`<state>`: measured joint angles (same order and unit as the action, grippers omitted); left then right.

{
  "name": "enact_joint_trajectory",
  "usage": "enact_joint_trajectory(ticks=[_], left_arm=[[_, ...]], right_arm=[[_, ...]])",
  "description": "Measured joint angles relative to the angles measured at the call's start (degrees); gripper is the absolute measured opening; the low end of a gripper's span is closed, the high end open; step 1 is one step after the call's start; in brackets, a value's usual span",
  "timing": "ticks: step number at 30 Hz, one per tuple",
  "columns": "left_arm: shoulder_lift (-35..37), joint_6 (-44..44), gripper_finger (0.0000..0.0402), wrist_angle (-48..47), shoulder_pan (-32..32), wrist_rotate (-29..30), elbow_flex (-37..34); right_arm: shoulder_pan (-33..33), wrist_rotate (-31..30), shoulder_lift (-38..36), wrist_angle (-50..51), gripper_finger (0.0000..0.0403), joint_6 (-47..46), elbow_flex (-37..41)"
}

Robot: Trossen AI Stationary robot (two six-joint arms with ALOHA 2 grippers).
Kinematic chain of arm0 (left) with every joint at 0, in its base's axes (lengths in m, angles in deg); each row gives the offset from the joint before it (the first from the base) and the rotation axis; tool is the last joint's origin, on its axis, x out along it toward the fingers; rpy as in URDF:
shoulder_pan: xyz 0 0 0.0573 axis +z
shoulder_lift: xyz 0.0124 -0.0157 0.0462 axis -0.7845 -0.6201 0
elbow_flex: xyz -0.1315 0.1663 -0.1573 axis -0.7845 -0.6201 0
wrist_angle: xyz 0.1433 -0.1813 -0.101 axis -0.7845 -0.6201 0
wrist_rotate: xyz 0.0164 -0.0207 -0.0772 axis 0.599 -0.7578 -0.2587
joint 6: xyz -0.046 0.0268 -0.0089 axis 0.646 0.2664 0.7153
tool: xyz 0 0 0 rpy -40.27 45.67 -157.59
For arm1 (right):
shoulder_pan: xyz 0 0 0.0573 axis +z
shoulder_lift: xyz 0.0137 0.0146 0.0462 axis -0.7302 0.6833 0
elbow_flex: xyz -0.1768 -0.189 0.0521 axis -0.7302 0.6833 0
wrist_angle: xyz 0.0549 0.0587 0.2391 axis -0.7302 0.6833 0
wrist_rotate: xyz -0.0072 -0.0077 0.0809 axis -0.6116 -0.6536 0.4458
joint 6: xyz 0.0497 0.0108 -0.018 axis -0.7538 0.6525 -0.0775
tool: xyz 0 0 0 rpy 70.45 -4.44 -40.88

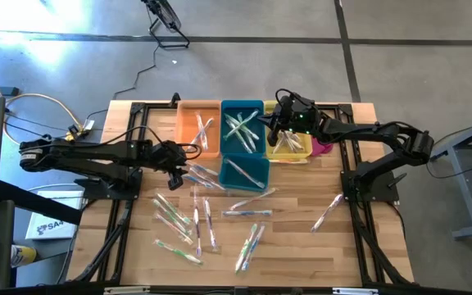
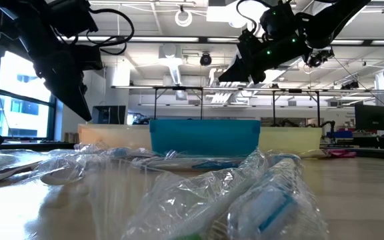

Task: Pick & Place Toothbrushes
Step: Put the blue toothbrush into the orange bin

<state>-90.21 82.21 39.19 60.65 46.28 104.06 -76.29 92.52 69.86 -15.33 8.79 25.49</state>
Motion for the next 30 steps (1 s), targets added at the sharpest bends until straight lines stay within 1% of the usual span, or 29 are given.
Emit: enact_joint_trajectory(ticks=[5, 8, 19, 30], left_arm=[[-2.44, 0.00, 0.0148, -1.07, 0.00, -0.01, -0.02], [-5.14, 0.04, 0.0148, -1.83, 0.00, -0.35, -0.04], [-14.11, 0.02, 0.0148, 2.54, 0.00, -0.52, -0.02], [-20.40, -0.17, 0.0148, 3.84, 0.00, -0.94, 0.11]], right_arm=[[0.00, -0.02, 0.00, 0.04, 0.0007, 0.00, 0.00], [0.00, -0.02, 0.00, 0.04, 0.0007, 0.00, 0.00], [0.02, -0.02, 0.00, 0.48, 0.0007, 0.00, 0.00], [0.00, -0.02, 0.00, 0.87, 0.0007, 0.00, 0.00]])
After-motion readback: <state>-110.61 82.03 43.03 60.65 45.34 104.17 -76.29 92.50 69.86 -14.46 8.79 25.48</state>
